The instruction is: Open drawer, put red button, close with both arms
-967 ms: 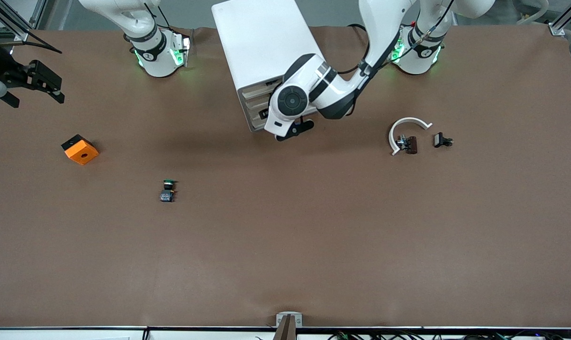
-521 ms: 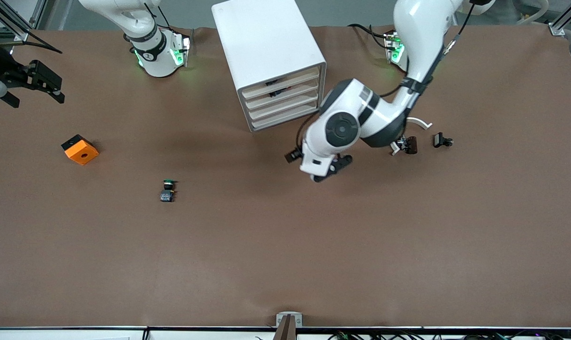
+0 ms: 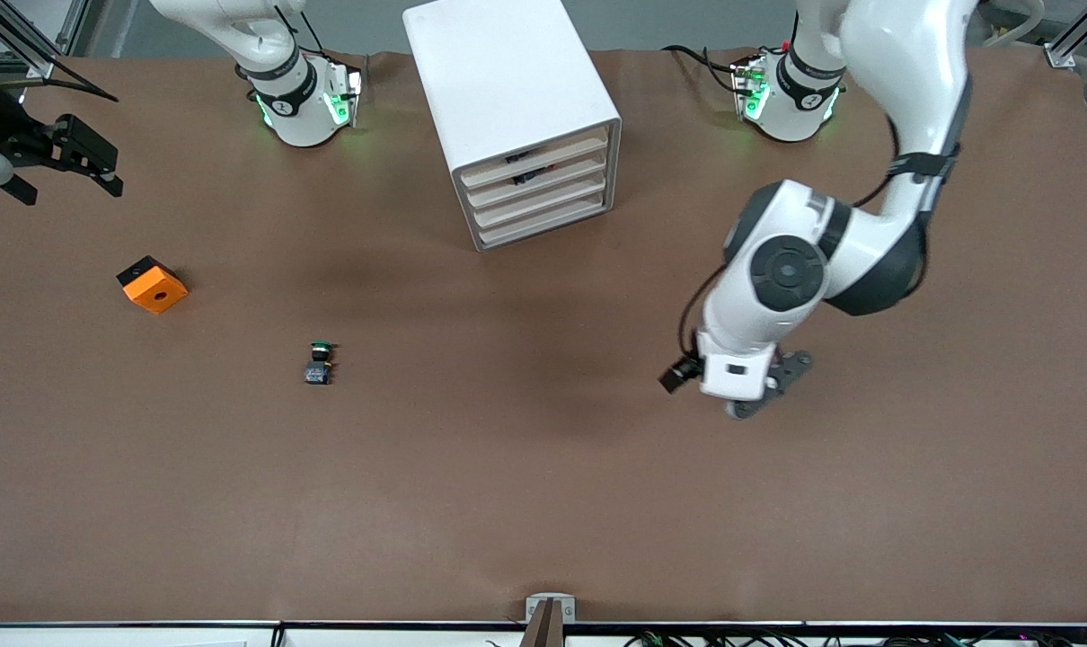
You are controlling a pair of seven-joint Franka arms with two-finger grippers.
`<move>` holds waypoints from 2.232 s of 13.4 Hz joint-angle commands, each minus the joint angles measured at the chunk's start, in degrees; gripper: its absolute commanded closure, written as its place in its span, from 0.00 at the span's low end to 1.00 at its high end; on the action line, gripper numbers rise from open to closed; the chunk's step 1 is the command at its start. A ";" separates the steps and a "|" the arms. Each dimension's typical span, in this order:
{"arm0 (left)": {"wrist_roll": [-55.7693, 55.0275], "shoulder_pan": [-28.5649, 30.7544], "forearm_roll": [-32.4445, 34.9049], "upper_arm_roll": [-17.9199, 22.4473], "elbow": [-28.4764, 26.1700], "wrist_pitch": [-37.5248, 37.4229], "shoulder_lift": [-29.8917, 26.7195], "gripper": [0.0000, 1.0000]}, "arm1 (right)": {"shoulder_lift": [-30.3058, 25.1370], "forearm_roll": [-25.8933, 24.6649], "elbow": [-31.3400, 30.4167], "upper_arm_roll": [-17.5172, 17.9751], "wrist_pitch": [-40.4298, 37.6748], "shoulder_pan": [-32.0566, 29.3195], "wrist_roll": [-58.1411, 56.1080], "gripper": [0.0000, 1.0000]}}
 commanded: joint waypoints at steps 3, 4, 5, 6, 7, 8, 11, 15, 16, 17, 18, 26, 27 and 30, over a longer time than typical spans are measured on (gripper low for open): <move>6.48 6.91 3.77 -0.53 -0.16 -1.06 -3.74 0.00 | 0.16 -1.04 0.79 0.13 -0.36 -0.05 0.29 0.00; 10.09 7.97 3.69 -0.53 -0.16 -1.06 -4.53 0.00 | 0.16 -1.12 0.79 0.13 -0.36 0.04 0.29 0.00; 12.21 9.20 3.69 -0.53 -0.16 -1.06 -5.67 0.00 | 0.16 -1.12 0.79 0.13 -0.36 0.04 0.29 0.00; 13.97 10.51 3.69 -0.53 -0.24 -1.33 -6.55 0.00 | 0.16 -1.04 0.97 0.13 -0.36 0.04 0.29 0.00; 15.99 11.40 3.69 -0.62 -0.16 -2.63 -7.43 0.00 | 0.16 -1.04 0.97 0.13 -0.36 0.04 0.29 0.00; 18.27 12.10 3.43 -0.54 -0.16 -3.60 -8.22 0.00 | 0.16 -1.04 0.97 0.13 -0.36 0.04 0.29 0.00; 24.68 15.00 2.73 -0.71 -0.24 -8.79 -10.94 0.00 | 0.16 -1.04 0.80 0.22 -0.36 0.21 0.38 0.00; 36.99 17.73 0.52 -0.63 -0.59 -14.33 -16.04 0.00 | 0.16 -1.04 0.97 0.39 -0.36 0.39 0.47 0.00; 38.84 17.82 0.00 -0.45 -0.77 -15.47 -17.10 0.00 | 0.16 -1.04 0.97 0.39 -0.36 0.39 0.47 0.00; 40.52 17.82 -0.27 -0.36 -0.77 -16.87 -18.59 0.00 | 0.16 -1.04 0.97 0.39 -0.36 0.39 0.47 0.00; 42.01 17.73 -0.27 -0.01 -0.86 -17.93 -19.99 0.00 | 0.16 -1.04 0.80 0.39 -0.36 0.39 0.56 0.00; 50.99 12.90 -6.77 7.99 -9.46 -26.90 -34.41 0.00 | 0.16 -0.95 0.97 0.39 -0.28 0.39 0.56 0.00; 51.08 12.99 -6.86 7.90 -11.04 -26.90 -35.90 0.00 | 0.16 -0.95 0.97 0.39 -0.28 0.39 0.56 0.00; 51.26 13.07 -6.86 7.38 -11.41 -27.17 -36.53 0.00 | 0.16 -1.04 0.97 0.39 -0.28 0.39 0.56 0.00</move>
